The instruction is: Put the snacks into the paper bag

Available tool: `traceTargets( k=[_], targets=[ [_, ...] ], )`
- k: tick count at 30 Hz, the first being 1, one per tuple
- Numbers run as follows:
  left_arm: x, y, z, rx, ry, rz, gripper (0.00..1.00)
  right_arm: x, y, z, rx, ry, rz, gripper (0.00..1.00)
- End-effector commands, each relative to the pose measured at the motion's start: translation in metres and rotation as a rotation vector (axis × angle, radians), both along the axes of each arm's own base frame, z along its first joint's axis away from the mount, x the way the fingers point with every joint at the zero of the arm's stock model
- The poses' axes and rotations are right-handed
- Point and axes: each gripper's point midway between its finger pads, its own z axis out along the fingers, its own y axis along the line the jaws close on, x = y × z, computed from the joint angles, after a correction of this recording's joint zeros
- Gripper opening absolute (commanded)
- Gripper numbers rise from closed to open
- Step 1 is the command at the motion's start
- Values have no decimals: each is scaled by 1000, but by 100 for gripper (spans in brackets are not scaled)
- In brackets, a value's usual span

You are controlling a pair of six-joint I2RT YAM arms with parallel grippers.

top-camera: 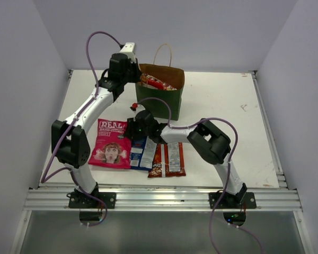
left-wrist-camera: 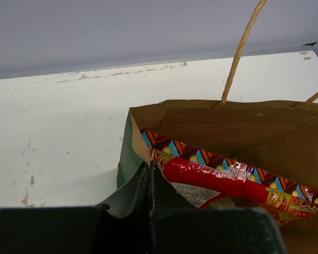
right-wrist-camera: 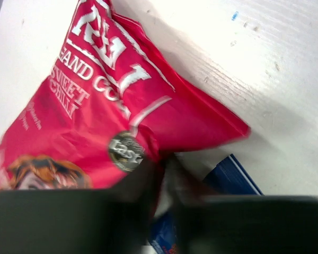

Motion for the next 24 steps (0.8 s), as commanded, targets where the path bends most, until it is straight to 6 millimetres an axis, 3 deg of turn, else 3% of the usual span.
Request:
traceTargets(
  k=[1,2,5,8,9,10,12,13,15,16,18,19,24],
  targets=[
    [-15,-6,-4,-2,37,-36,0,1,4,0,-48,-27,-6,5],
    [-15,-7,-5,-1,38,-37,0,-1,3,1,-56,-31,-4,0],
    [-14,-6,-7,0,41,-36,0,-6,2,16,-64,-81,18,0],
    [-15,-7,-9,0,51,-37,0,-21,3,53,-60,-157,62,0],
    [-14,-7,-9,0,51,-36,0,-21,0,86,-50,-225,64,0],
    [-14,-6,-8,1,51,-35,0,-26,-7,92,-93,-235,68,0],
    [-14,-5,-7,4,50,-33,0,-33,-14,126,-117,-308,56,0],
    [-14,-6,-8,2,50,-34,0,-40,-27,155,-129,-351,64,0],
    [-14,-6,-7,4,50,-33,0,-48,-40,184,-135,-396,54,0],
    [-13,-5,-7,4,51,-31,0,-53,-59,215,-125,-430,36,0],
    [-13,-6,-9,4,54,-32,0,-60,-76,252,-107,-488,26,0],
    [-13,-6,-9,5,54,-31,0,-64,-94,278,-95,-522,-6,0],
    [-13,-6,-11,9,62,-29,0,-62,-153,371,-86,-706,-153,0]
  ],
)
